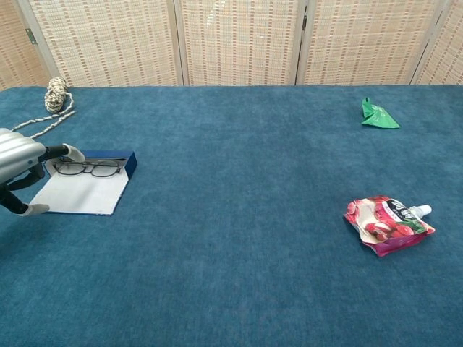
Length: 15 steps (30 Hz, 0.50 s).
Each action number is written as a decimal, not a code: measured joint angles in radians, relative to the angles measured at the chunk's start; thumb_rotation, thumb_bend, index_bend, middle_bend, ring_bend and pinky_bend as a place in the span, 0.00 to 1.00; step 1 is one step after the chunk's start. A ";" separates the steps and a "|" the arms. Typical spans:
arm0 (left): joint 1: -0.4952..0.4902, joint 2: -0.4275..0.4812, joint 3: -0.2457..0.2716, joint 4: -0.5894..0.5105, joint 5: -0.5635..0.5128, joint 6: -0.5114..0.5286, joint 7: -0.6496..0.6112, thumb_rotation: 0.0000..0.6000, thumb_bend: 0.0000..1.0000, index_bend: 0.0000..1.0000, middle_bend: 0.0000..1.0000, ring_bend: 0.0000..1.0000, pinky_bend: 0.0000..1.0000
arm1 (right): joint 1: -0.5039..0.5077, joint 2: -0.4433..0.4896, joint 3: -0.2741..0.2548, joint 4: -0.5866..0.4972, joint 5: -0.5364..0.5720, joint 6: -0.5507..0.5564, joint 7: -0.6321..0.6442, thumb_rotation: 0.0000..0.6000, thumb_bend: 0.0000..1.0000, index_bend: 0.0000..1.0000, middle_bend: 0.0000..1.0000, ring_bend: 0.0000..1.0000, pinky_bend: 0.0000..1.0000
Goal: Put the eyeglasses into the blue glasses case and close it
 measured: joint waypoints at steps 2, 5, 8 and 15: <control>0.003 -0.013 0.001 0.017 0.007 0.000 0.000 1.00 0.27 0.20 0.92 0.93 1.00 | -0.001 0.001 0.000 0.001 0.002 0.000 0.001 1.00 0.29 0.17 0.47 0.39 0.30; 0.006 -0.029 0.001 0.042 0.017 -0.003 0.002 1.00 0.27 0.20 0.92 0.93 1.00 | -0.001 0.001 -0.001 0.001 0.002 0.001 0.001 1.00 0.29 0.17 0.47 0.39 0.30; 0.007 -0.042 -0.002 0.067 0.024 -0.007 0.001 1.00 0.27 0.20 0.92 0.93 1.00 | -0.003 0.002 -0.001 0.000 0.002 0.003 0.000 1.00 0.29 0.17 0.47 0.39 0.30; 0.009 -0.062 -0.013 0.125 0.028 -0.029 -0.011 1.00 0.27 0.20 0.92 0.93 1.00 | -0.004 0.001 -0.002 -0.002 0.003 0.005 -0.003 1.00 0.29 0.17 0.47 0.39 0.30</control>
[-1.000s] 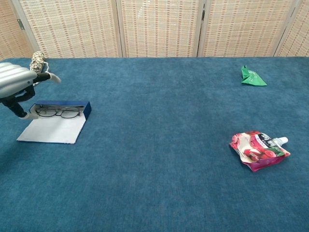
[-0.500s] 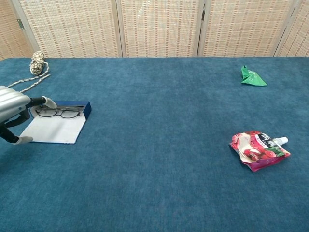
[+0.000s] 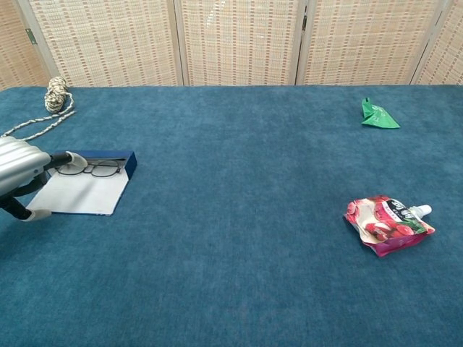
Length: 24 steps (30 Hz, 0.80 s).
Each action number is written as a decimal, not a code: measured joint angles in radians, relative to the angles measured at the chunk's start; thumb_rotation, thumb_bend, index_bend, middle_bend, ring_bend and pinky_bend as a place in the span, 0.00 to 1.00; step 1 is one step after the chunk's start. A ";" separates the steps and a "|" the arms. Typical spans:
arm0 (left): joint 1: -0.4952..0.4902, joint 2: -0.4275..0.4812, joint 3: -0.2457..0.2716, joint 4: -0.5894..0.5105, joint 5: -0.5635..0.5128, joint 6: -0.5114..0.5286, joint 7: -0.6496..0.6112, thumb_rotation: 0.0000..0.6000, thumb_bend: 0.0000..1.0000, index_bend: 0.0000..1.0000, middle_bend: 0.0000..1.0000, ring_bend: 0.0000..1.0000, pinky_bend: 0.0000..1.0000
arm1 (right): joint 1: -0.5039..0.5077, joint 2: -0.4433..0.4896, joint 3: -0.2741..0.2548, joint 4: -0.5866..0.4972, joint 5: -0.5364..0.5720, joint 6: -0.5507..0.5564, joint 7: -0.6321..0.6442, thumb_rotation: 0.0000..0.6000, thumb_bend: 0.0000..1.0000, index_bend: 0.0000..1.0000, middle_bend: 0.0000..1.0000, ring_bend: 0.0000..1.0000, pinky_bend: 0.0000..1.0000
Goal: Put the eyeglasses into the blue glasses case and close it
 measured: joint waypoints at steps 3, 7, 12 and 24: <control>0.001 -0.008 -0.004 0.017 -0.001 -0.011 -0.005 1.00 0.27 0.19 0.92 0.93 1.00 | 0.000 0.000 0.000 -0.001 0.001 0.000 -0.001 1.00 0.29 0.17 0.47 0.39 0.30; 0.003 -0.017 -0.008 0.038 -0.003 -0.022 -0.005 1.00 0.27 0.19 0.92 0.93 1.00 | 0.000 0.001 0.000 -0.003 0.001 0.000 -0.005 1.00 0.29 0.17 0.47 0.39 0.30; 0.004 -0.028 -0.017 0.059 -0.010 -0.040 -0.004 1.00 0.26 0.19 0.92 0.93 1.00 | -0.001 0.002 0.000 -0.005 0.001 0.001 -0.007 1.00 0.29 0.17 0.47 0.39 0.30; -0.004 -0.044 -0.037 0.088 -0.026 -0.079 0.004 1.00 0.27 0.18 0.92 0.93 1.00 | -0.007 0.005 -0.001 -0.009 0.001 0.010 -0.010 1.00 0.29 0.17 0.47 0.39 0.30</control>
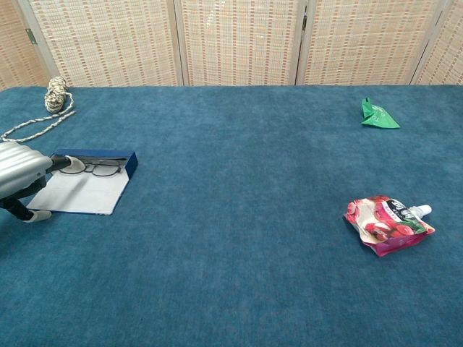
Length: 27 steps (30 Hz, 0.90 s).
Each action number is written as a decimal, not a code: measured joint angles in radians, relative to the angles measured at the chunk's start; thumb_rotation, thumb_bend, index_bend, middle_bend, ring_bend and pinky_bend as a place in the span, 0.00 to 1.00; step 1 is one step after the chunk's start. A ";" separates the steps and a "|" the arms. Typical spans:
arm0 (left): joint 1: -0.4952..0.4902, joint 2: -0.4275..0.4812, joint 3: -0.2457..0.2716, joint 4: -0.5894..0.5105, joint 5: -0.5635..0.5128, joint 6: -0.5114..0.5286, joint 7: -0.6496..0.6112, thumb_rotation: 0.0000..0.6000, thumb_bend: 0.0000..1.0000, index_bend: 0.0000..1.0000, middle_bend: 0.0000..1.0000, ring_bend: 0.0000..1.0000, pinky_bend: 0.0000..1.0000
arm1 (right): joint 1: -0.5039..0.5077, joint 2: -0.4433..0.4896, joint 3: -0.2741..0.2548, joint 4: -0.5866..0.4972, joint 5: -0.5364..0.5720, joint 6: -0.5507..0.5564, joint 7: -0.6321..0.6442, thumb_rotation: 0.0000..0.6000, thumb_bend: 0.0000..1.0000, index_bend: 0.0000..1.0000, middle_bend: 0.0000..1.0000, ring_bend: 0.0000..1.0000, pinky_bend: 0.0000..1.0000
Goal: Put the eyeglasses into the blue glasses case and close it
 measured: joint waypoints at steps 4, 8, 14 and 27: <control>0.001 0.005 0.000 -0.015 0.002 -0.002 0.005 1.00 0.27 0.17 0.92 0.93 1.00 | -0.002 0.000 -0.001 0.001 0.000 0.001 0.000 1.00 0.29 0.17 0.47 0.39 0.30; -0.001 0.001 -0.005 -0.014 -0.002 -0.011 0.006 1.00 0.27 0.17 0.92 0.93 1.00 | -0.001 0.000 -0.001 0.001 -0.002 0.002 0.002 1.00 0.29 0.17 0.47 0.39 0.30; -0.007 -0.016 -0.021 0.015 -0.006 -0.010 -0.006 1.00 0.27 0.18 0.92 0.93 1.00 | -0.007 0.003 -0.001 0.001 -0.001 0.008 0.003 1.00 0.29 0.17 0.47 0.39 0.30; -0.019 -0.018 -0.056 0.019 -0.005 0.022 -0.031 1.00 0.27 0.19 0.92 0.93 1.00 | -0.009 0.005 0.000 -0.001 0.000 0.011 0.001 1.00 0.29 0.17 0.47 0.39 0.30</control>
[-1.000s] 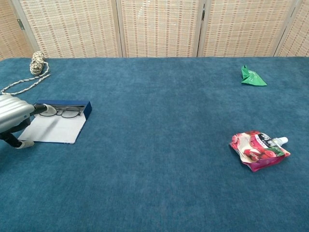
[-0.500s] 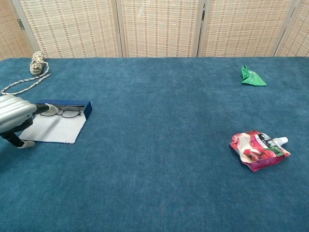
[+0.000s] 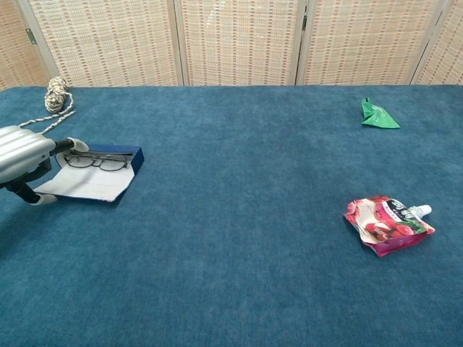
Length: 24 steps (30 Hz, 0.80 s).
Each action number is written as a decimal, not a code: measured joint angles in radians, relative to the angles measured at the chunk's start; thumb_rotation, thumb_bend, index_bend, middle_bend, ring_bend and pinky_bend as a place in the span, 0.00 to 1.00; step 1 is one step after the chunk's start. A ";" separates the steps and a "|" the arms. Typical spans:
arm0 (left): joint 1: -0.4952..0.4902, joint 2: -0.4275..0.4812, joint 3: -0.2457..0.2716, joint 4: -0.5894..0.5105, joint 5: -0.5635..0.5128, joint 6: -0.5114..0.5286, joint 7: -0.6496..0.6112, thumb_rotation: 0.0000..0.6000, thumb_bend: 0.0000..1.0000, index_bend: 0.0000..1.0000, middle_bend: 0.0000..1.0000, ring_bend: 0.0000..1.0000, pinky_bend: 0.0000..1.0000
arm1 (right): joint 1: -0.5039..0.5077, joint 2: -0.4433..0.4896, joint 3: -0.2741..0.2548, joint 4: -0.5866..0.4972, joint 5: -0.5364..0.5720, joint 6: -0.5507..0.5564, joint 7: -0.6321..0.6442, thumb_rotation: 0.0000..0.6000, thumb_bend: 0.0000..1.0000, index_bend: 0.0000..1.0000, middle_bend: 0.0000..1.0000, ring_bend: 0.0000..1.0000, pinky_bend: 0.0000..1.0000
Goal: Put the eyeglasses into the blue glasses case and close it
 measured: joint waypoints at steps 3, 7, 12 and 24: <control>-0.005 -0.003 -0.009 0.002 0.000 0.005 -0.016 1.00 0.27 0.21 0.92 0.93 1.00 | 0.001 0.000 0.000 -0.001 0.000 -0.002 -0.003 1.00 0.29 0.17 0.47 0.39 0.30; -0.013 -0.013 -0.023 0.016 0.003 0.015 -0.060 1.00 0.27 0.27 0.92 0.93 1.00 | 0.002 0.000 0.001 -0.002 0.001 -0.004 -0.005 1.00 0.29 0.17 0.47 0.39 0.30; -0.032 -0.042 -0.040 0.070 0.012 0.027 -0.130 1.00 0.27 0.36 0.92 0.93 1.00 | 0.004 -0.001 0.002 -0.002 0.003 -0.009 -0.006 1.00 0.29 0.17 0.47 0.39 0.30; -0.074 -0.118 -0.056 0.198 0.014 0.008 -0.189 1.00 0.37 0.57 0.94 0.94 1.00 | 0.005 -0.002 0.004 0.007 0.013 -0.015 0.001 1.00 0.29 0.17 0.47 0.39 0.30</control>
